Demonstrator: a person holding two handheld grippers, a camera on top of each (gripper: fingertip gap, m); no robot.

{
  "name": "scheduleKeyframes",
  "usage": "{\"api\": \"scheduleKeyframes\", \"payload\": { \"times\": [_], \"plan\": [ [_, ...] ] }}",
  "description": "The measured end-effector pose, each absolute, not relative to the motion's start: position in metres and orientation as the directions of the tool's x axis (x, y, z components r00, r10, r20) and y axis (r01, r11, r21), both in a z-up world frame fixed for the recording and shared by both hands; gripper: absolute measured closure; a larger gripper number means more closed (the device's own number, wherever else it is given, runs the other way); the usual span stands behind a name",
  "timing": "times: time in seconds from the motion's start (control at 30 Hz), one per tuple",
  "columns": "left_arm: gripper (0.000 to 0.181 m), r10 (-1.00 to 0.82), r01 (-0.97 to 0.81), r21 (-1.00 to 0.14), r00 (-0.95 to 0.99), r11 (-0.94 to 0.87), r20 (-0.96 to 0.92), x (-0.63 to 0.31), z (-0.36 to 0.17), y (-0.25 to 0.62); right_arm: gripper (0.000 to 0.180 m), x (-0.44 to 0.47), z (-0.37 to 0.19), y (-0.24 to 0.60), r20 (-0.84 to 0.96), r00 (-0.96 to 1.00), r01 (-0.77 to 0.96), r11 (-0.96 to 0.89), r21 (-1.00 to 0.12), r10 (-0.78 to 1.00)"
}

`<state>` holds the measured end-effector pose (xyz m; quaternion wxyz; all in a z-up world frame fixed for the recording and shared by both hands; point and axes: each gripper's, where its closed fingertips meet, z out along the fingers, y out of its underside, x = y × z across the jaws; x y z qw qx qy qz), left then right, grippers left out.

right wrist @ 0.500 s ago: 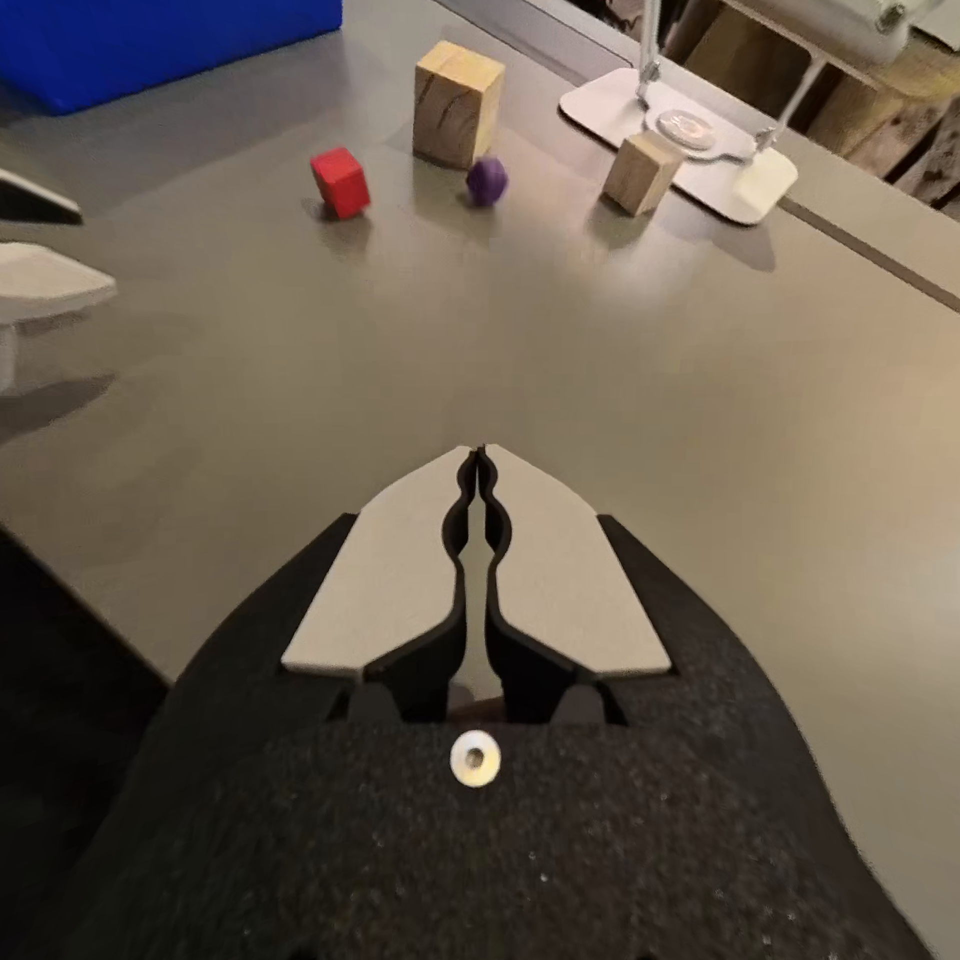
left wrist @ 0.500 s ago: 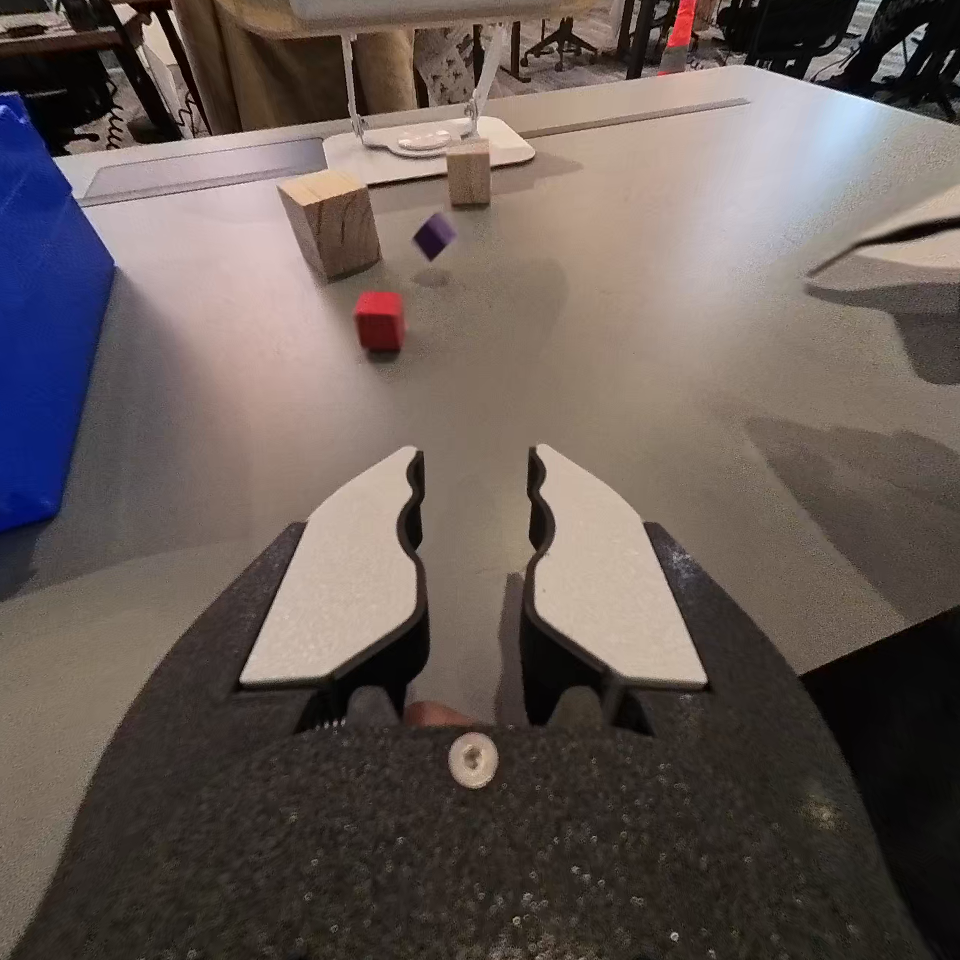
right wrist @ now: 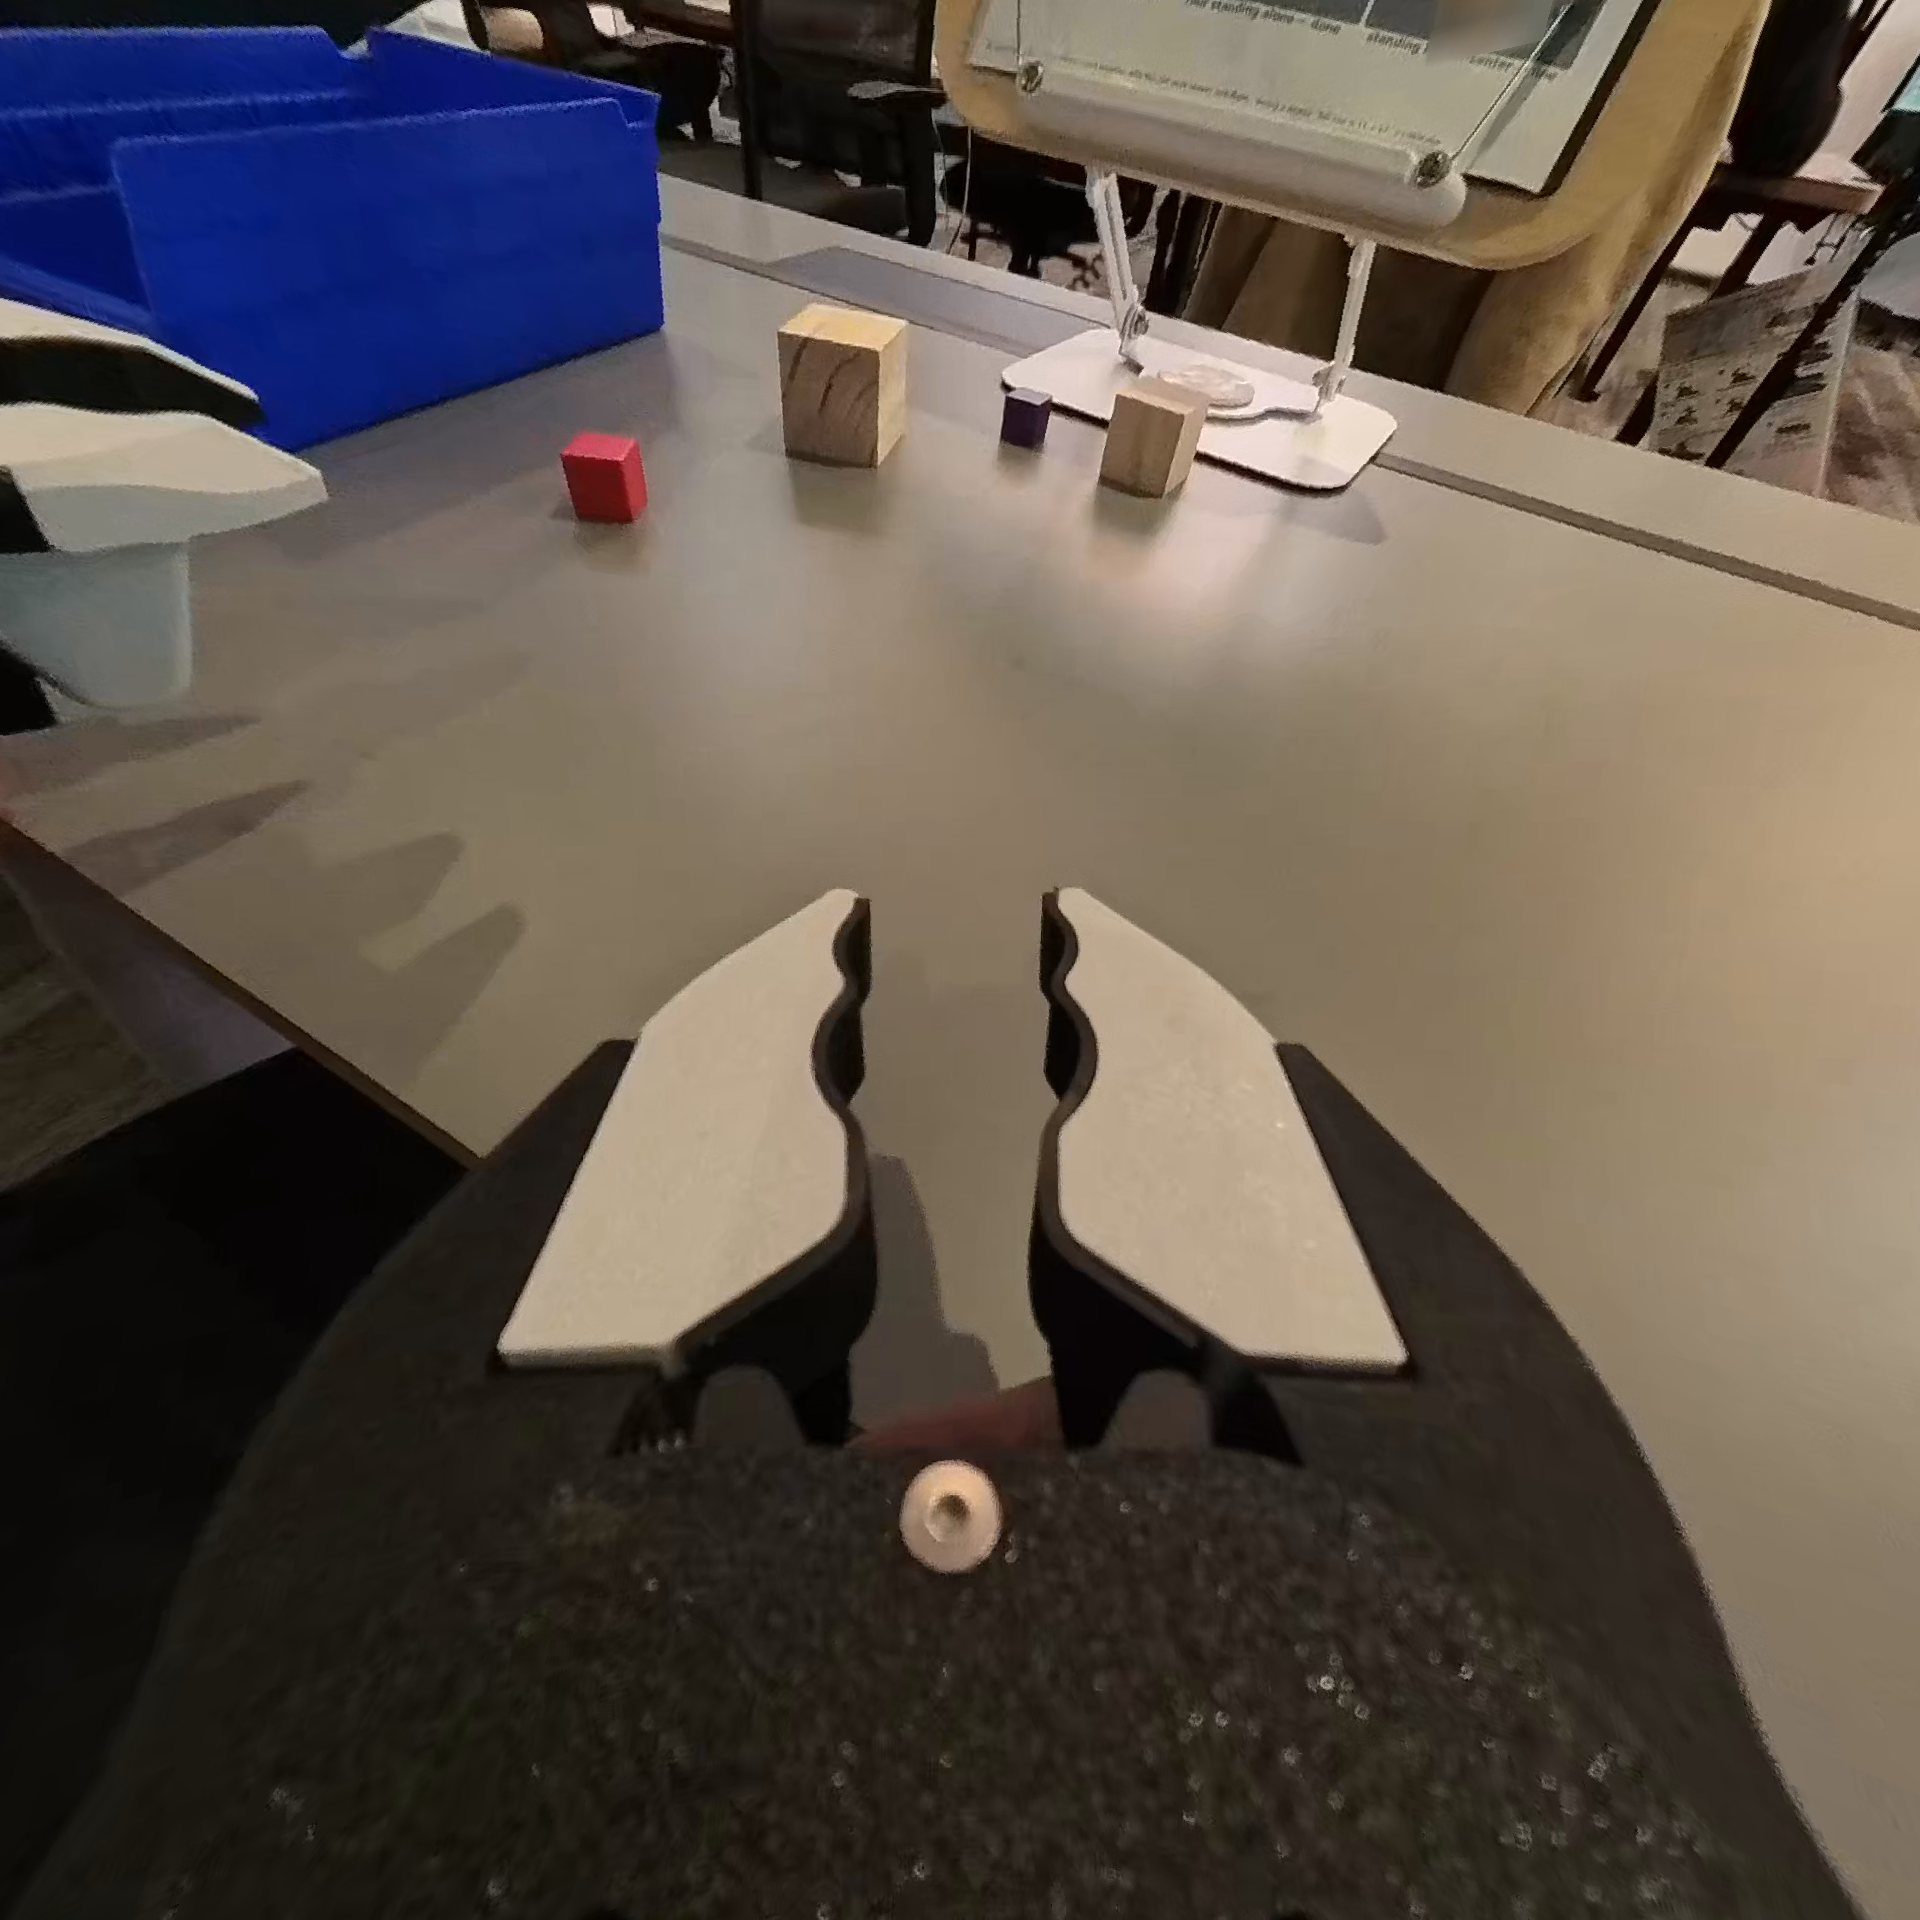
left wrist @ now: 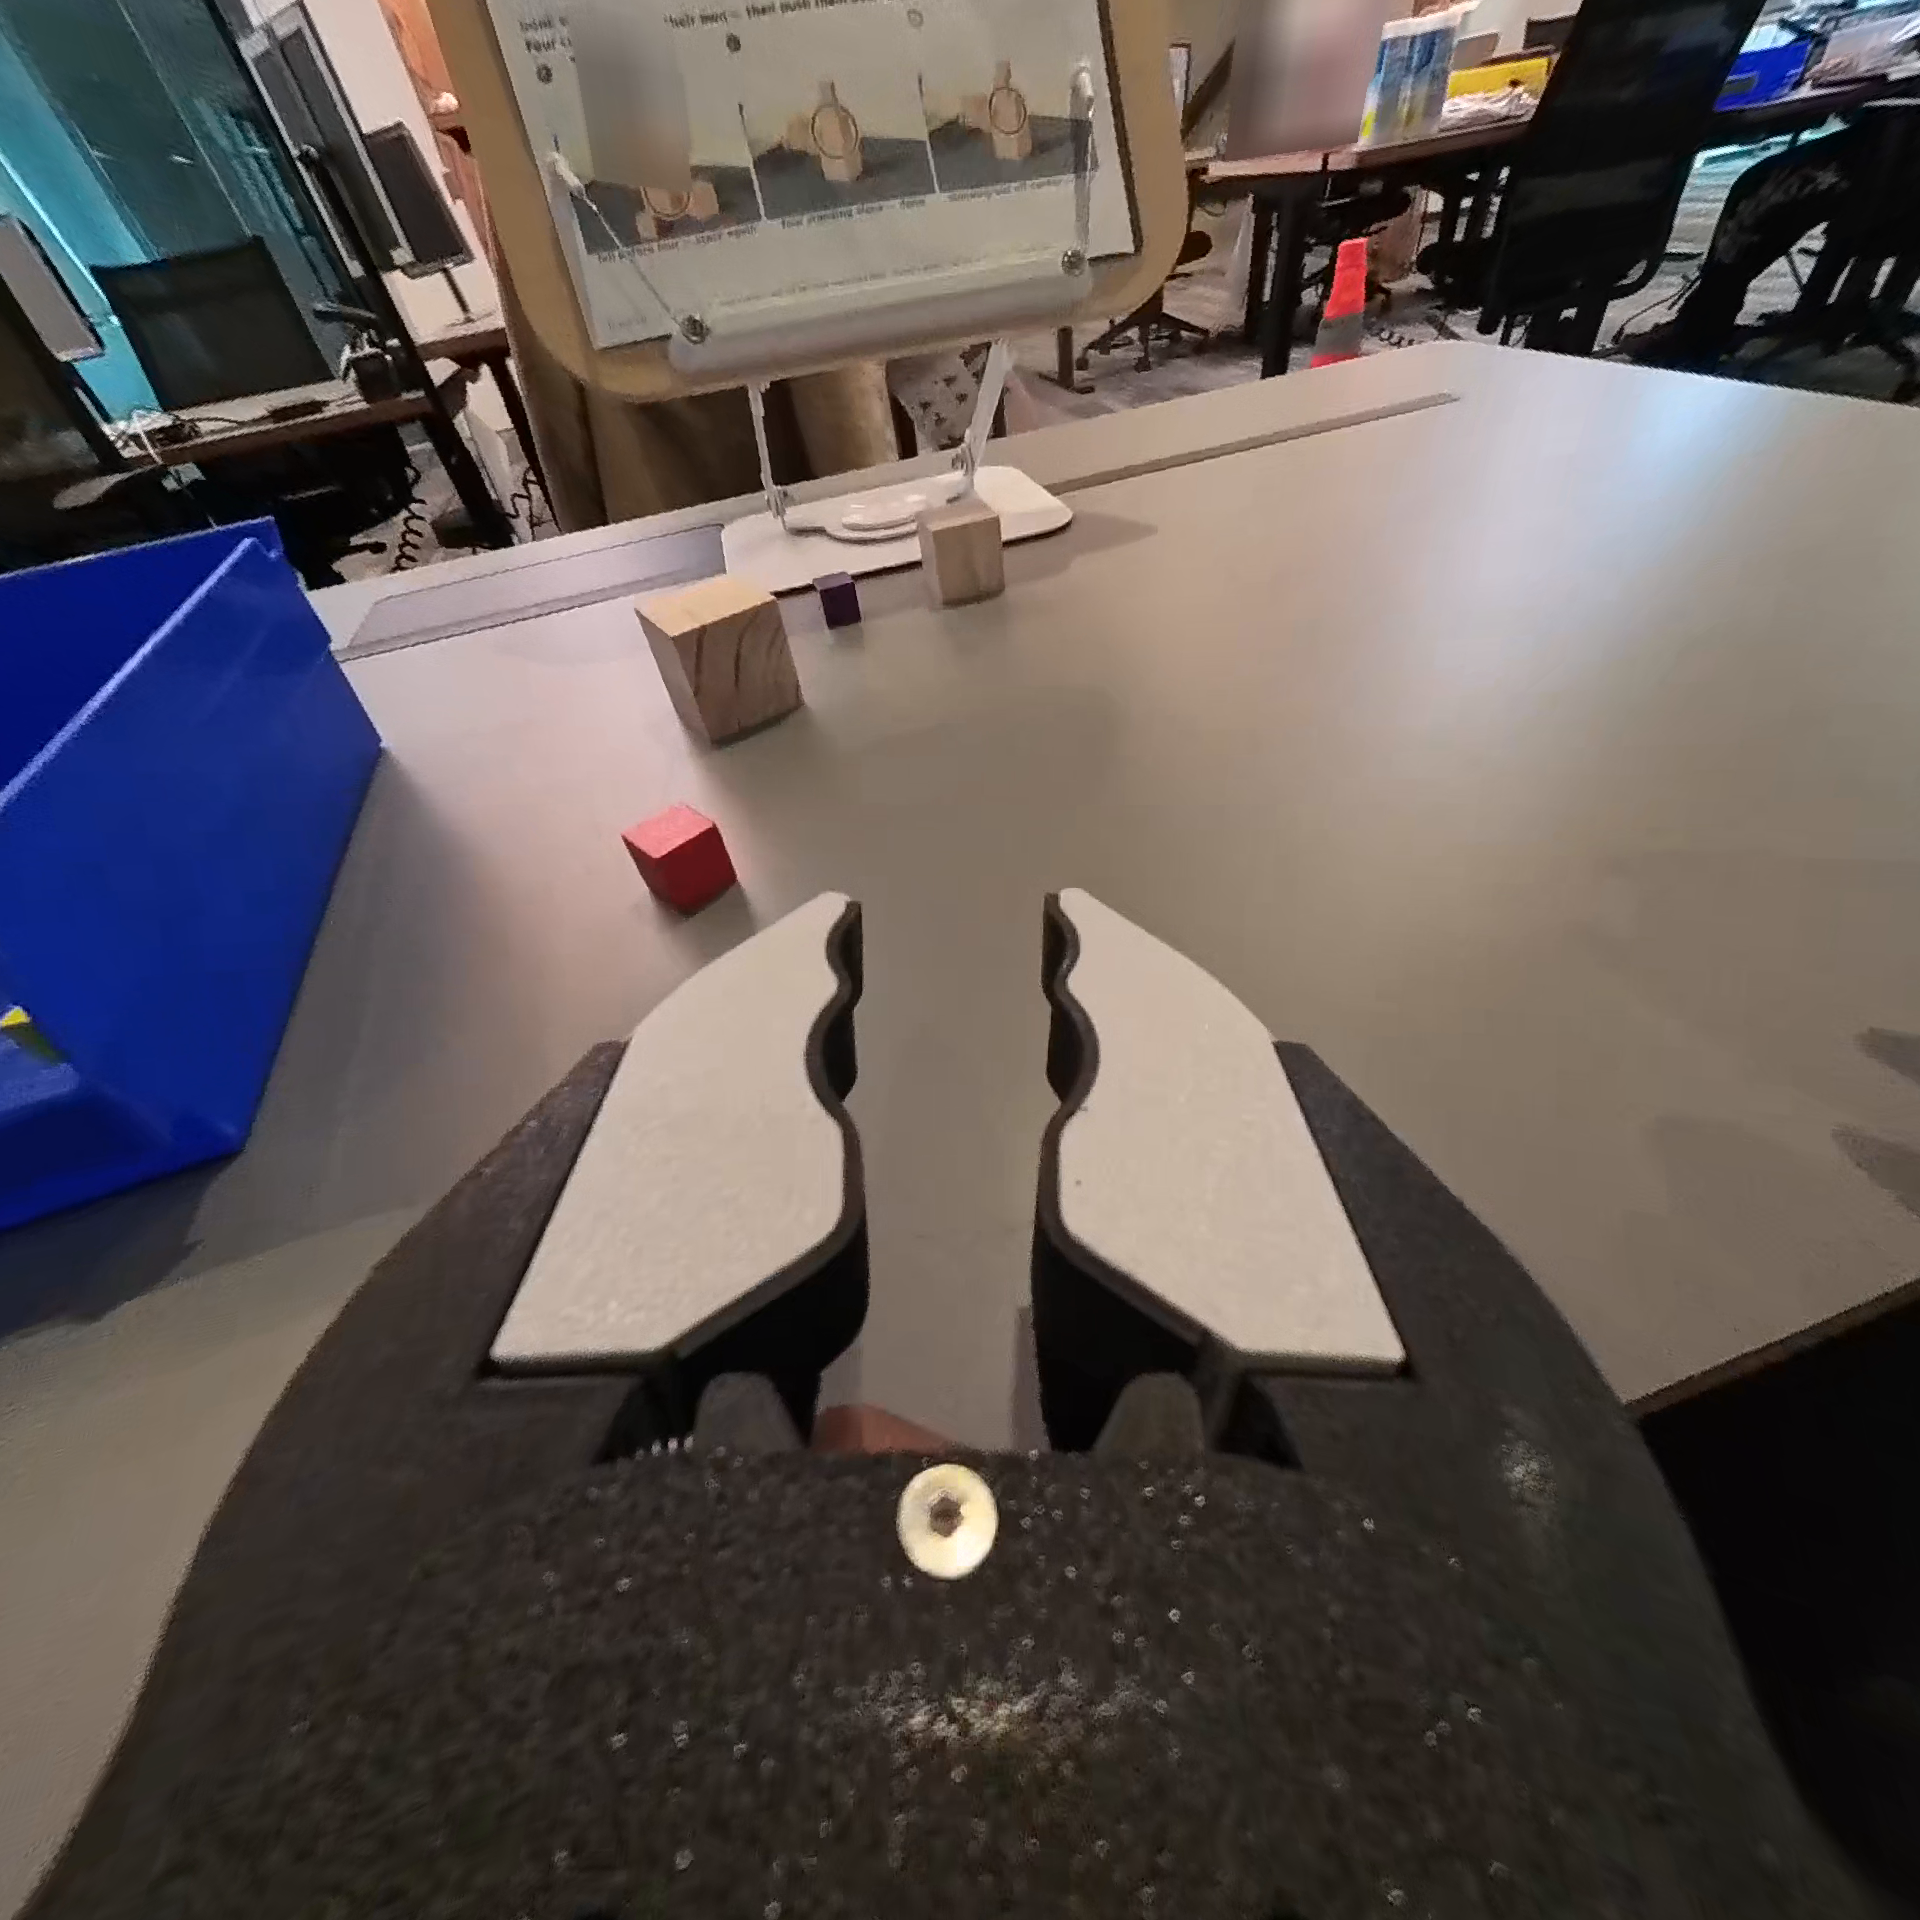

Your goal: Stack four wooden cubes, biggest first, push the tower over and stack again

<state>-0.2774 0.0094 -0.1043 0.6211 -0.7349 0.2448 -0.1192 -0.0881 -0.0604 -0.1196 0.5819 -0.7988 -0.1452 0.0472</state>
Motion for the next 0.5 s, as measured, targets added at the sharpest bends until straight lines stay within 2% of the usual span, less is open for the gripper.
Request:
{"api": "scheduleKeyframes", "payload": {
  "times": [0.5],
  "plan": [
    [0.145,-0.511,-0.243,-0.959,0.849,-0.144,-0.138,-0.2752,-0.1144,0.0082,0.151,-0.0790,-0.1247,-0.0554,0.110,0.955,0.190,-0.283,-0.940,0.276]
  ]
}}
